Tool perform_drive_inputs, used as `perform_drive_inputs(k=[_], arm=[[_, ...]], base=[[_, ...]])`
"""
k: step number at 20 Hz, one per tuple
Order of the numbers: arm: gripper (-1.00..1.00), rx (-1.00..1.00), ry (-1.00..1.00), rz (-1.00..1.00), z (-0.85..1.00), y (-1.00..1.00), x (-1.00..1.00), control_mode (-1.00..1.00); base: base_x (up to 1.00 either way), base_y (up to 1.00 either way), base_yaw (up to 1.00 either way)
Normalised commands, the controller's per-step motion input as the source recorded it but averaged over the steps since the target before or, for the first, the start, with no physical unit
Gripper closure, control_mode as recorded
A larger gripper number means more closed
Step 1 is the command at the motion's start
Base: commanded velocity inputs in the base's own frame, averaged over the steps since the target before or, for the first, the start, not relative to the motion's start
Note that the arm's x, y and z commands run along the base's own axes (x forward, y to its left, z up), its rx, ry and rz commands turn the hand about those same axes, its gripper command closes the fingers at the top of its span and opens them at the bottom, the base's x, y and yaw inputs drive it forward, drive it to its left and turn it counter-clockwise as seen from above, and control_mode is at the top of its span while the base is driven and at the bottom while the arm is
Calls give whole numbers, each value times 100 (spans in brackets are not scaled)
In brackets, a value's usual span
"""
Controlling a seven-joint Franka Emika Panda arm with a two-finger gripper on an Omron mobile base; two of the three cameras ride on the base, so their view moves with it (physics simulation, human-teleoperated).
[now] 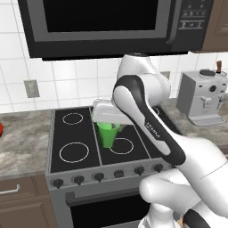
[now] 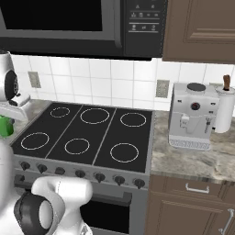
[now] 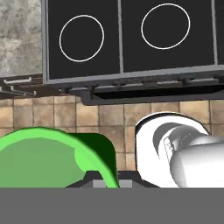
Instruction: Pick the cup and bowl from the counter and place them on the counter next to the sink.
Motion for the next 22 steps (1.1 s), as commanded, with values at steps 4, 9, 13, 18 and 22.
perform_drive_inputs(k=[4, 9, 13, 18, 22], arm=[[100, 0, -8, 36, -1, -53, -30, -100], [100, 0, -12, 39, 0, -67, -7, -100], [100, -1, -1, 20, -8, -65, 4, -100], [100, -2, 6, 1, -38, -64, 11, -100], [100, 0, 4, -5, -19, -19, 1, -100]], base=[[0, 0, 0], [0, 0, 0], [0, 0, 0], [0, 0, 0], [0, 0, 0]])
